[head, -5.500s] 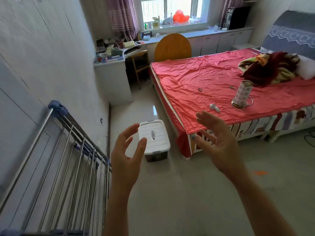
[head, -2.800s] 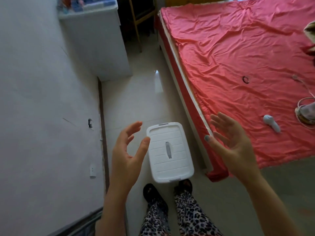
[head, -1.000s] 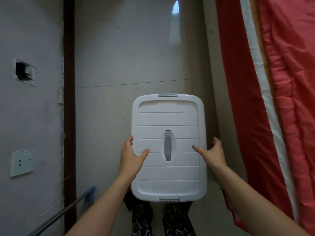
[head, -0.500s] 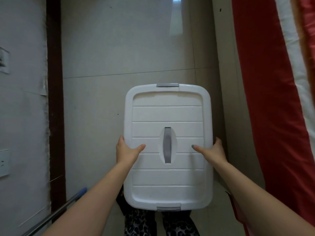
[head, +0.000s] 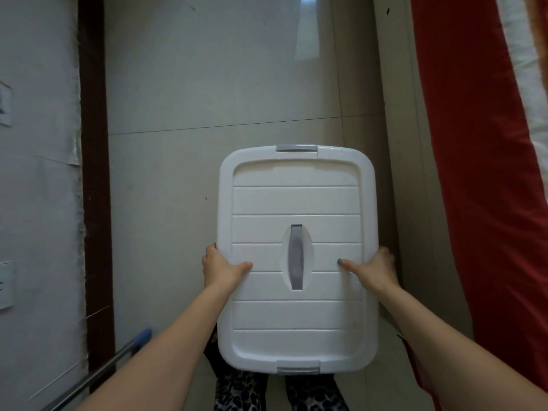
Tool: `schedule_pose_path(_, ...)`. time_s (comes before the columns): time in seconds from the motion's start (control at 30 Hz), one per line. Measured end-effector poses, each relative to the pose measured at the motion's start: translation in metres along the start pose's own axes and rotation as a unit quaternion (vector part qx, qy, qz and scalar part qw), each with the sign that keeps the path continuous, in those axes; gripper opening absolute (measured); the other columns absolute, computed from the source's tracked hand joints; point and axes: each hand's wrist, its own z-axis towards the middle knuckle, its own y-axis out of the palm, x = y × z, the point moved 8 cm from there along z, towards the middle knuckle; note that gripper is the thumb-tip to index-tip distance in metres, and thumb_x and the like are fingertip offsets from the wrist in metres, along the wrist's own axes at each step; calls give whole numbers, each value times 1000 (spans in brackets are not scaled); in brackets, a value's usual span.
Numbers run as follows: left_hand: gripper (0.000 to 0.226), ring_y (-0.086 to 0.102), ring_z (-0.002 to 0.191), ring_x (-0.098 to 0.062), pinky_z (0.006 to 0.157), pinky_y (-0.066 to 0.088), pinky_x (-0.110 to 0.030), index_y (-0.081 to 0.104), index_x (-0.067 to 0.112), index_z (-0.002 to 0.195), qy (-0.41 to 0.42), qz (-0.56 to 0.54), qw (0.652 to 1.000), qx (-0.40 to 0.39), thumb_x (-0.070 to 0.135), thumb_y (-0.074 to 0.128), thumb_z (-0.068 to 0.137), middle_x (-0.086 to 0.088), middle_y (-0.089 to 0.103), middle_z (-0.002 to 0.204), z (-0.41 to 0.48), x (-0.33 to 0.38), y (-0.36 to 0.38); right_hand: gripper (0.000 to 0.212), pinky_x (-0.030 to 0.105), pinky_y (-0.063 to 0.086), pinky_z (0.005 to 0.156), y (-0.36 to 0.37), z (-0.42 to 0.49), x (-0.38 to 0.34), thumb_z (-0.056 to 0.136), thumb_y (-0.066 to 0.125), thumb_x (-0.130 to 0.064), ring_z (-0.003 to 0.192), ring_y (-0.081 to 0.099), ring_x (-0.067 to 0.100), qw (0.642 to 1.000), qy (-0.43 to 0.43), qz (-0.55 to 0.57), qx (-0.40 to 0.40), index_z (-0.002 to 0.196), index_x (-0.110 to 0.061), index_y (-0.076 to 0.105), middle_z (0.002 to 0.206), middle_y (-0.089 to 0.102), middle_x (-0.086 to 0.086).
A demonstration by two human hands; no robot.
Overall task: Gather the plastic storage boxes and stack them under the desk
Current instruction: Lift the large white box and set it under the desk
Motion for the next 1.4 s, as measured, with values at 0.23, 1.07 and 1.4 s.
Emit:
schedule_pose_path(0.23, 87, 54, 119, -36, 103, 44, -45, 43, 3, 131, 17, -25, 999, 10, 16, 92, 60, -19, 53, 132, -33, 5, -27, 92, 51, 45, 102, -25, -35, -10, 66, 89, -35, 121, 51, 37, 999, -29, 22, 22, 135, -1, 39, 134, 46, 18)
schedule_pose_path(1.07, 89, 58, 117, -30, 101, 48, -44, 46, 7, 137, 199, -64, 977, 45, 31, 90, 63, -13, 58, 132, -236, 183, -245, 106, 32, 31, 116, -227, -253, -154, 61, 92, -24, 137, 45, 20, 950, -234, 152, 139, 151, -14, 36, 149, 48, 8)
schedule_pose_path(1.4, 90, 59, 120, -30, 102, 47, -47, 50, 5, 135, 278, -69, 955, 72, 41, 89, 62, -14, 60, 132, -340, 249, -339, 114, 35, 35, 114, -320, -360, -201, 62, 92, -26, 133, 49, 24, 922, -293, 186, 170, 155, -24, 25, 146, 49, 12)
